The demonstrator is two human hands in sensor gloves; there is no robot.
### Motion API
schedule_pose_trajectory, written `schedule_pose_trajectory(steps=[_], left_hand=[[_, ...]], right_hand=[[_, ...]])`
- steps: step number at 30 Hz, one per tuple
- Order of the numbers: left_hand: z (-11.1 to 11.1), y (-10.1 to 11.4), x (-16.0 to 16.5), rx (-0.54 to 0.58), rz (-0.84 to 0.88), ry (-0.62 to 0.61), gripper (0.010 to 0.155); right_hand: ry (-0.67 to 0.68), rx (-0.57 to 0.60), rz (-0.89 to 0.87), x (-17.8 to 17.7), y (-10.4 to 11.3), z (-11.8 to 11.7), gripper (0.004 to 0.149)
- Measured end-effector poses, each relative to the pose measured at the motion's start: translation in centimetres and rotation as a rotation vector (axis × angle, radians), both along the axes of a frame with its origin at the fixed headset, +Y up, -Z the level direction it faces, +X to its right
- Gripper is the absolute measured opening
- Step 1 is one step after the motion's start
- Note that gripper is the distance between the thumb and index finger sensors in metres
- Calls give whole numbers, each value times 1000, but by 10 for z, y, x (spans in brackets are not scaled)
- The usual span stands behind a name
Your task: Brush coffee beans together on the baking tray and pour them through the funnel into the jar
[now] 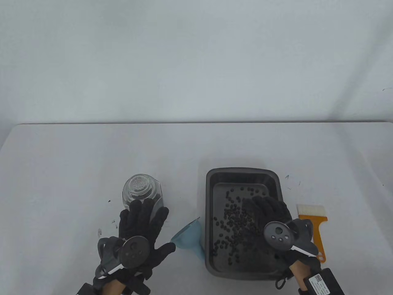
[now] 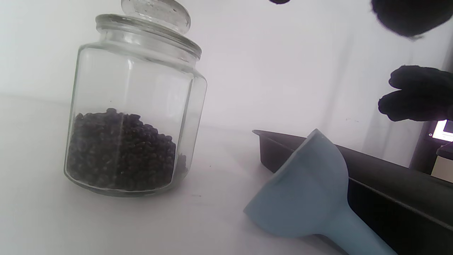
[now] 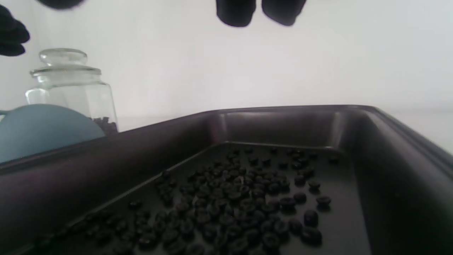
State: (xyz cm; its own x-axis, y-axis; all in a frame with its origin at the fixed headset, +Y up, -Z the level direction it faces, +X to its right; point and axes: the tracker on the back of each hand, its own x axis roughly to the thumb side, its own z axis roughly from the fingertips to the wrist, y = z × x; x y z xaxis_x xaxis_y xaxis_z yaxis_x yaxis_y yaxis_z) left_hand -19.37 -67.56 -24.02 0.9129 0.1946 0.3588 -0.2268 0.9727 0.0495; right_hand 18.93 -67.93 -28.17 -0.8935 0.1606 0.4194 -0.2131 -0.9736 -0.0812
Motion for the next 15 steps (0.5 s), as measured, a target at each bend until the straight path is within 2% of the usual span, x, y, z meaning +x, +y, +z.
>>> schedule_pose_trajectory(steps=[15], left_hand=[[3, 6, -1, 25, 16, 8, 93]], right_hand=[[-12, 9, -23, 5, 6, 4, 80]])
